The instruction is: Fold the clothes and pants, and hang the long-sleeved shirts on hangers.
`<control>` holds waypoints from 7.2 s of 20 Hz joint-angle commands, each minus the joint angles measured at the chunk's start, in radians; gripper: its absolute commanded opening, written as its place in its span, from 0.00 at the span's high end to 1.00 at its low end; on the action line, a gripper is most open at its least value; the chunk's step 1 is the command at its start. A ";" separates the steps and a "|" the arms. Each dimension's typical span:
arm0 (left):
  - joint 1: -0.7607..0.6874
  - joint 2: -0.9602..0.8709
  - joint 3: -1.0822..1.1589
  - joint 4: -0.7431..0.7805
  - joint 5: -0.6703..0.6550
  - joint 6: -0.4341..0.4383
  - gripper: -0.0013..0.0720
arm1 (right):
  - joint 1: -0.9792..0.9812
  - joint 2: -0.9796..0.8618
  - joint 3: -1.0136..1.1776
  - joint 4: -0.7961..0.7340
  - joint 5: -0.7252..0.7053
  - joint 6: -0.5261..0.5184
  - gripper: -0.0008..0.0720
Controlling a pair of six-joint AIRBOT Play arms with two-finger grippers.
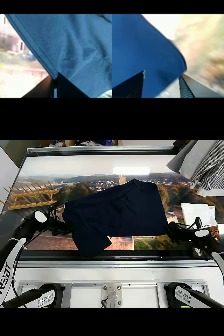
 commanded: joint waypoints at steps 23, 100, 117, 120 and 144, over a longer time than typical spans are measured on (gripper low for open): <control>0.145 0.702 0.843 -0.078 -0.172 -0.002 0.97 | -0.105 0.456 1.073 -0.039 0.444 -0.251 0.98; -0.092 0.076 0.228 0.001 -0.107 0.145 0.24 | -0.273 0.453 -0.238 -0.423 0.500 0.314 0.27; -0.039 0.076 0.228 0.003 -0.167 0.138 0.24 | -0.007 0.375 -0.245 -0.415 0.237 0.381 0.98; 0.029 0.119 0.143 0.109 -0.243 0.037 0.24 | -0.007 0.407 -0.237 -0.415 0.256 0.380 0.98; -0.164 0.245 -0.468 0.006 -0.018 -0.187 0.24 | -0.007 0.442 -0.237 -0.407 0.260 0.374 0.98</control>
